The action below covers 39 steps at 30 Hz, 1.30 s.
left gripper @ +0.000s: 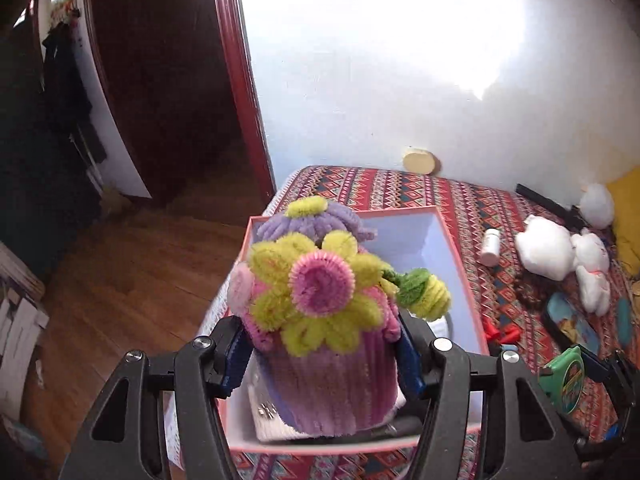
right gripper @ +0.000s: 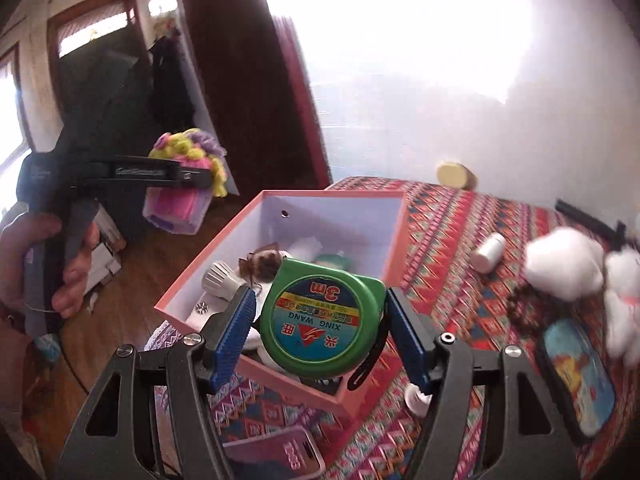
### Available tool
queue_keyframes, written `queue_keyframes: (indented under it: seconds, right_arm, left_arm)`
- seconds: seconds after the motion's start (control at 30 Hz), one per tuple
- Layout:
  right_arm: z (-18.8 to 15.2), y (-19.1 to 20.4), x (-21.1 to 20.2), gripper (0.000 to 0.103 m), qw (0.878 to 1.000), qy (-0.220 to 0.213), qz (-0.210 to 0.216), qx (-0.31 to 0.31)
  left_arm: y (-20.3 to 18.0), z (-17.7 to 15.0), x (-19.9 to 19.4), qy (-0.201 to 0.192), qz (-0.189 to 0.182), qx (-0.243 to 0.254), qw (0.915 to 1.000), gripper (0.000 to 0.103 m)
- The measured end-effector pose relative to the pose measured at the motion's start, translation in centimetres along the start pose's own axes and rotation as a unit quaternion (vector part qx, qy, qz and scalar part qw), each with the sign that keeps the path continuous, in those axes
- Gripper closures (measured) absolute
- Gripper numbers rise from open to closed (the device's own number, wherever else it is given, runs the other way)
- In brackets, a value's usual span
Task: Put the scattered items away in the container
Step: 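Carry the flower pot and tape measure into the pink box and release both, then grasp the white round lid with the left tool while the right tool reaches the blue bottle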
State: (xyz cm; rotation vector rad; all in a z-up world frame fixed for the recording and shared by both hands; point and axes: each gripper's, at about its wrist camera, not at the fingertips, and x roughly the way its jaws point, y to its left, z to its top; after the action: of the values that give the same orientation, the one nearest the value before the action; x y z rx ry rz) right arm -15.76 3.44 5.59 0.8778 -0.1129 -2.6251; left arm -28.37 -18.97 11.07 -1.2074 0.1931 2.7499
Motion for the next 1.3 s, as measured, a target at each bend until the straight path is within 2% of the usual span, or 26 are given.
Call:
queue_keyframes:
  seconds: [0.1,0.2,0.27,0.3,0.37,0.5,0.63,0.77,0.87,0.93,0.97,1.1,1.2,1.3]
  right_arm:
    - [1.7,1.4,3.1,0.036,1.0,0.006,-0.014,-0.02]
    - [2.8,2.3,3.9,0.001,0.998,-0.025,-0.048,-0.038]
    - [2.9,2.5,2.6,0.001,0.994,-0.068,-0.07,-0.046]
    - [2.9,2.5,2.3,0.001,0.994,-0.072,-0.069,-0.049]
    - [2.5,1.8,1.2,0.001,0.994,-0.073,-0.061,-0.049]
    - [1.0,-0.9,-2.1,0.001,0.994,-0.084,-0.07,-0.016]
    - [-1.0,-5.7,-5.9,0.001,0.992,-0.088,-0.068,0.059]
    - [-3.5,-11.9,-9.6,0.001,0.983,-0.084,-0.057,0.155]
    - [-5.8,-16.6,-12.9,0.001,0.97,-0.082,-0.041,0.227]
    - [-7.4,-18.6,-14.6,0.001,0.962,-0.082,-0.038,0.256]
    - [-7.8,-19.6,-15.2,0.001,0.96,-0.081,-0.038,0.265]
    - [-9.5,-22.1,-16.5,0.001,0.959,-0.065,-0.05,0.27]
    - [-10.4,-23.1,-16.3,0.001,0.962,-0.046,-0.055,0.263]
    - [-11.0,-24.0,-15.6,0.001,0.964,-0.034,-0.057,0.259]
  left_arm:
    - [0.1,1.2,1.6,-0.008,-0.018,0.001,0.9998,0.038]
    - [0.1,1.7,1.9,-0.027,-0.014,0.002,0.9995,0.028]
    - [-0.3,1.7,1.4,-0.05,0.006,0.007,0.9987,0.021]
    - [-0.5,1.4,1.0,-0.064,0.016,0.011,0.9978,0.017]
    - [-1.0,1.1,-0.1,-0.082,0.021,0.018,0.9963,0.017]
    - [-3.2,-0.2,-2.1,-0.077,-0.011,0.039,0.9962,0.017]
    - [-7.4,-2.0,-5.3,-0.085,-0.028,0.068,0.9936,0.017]
    - [-13.5,-5.0,-8.3,-0.093,-0.071,0.086,0.9894,0.017]
    - [-18.1,-8.1,-9.2,-0.087,-0.111,0.084,0.9865,0.017]
    - [-21.4,-10.7,-8.7,-0.071,-0.141,0.081,0.9841,0.017]
    - [-23.2,-11.8,-8.1,-0.066,-0.142,0.084,0.9842,0.017]
    - [-29.1,-15.7,-4.0,-0.041,-0.11,0.112,0.9867,0.017]
    - [-31.1,-17.5,0.1,-0.013,-0.096,0.11,0.9892,0.017]
    - [-31.6,-17.7,4.3,0.012,-0.057,0.095,0.9938,0.017]
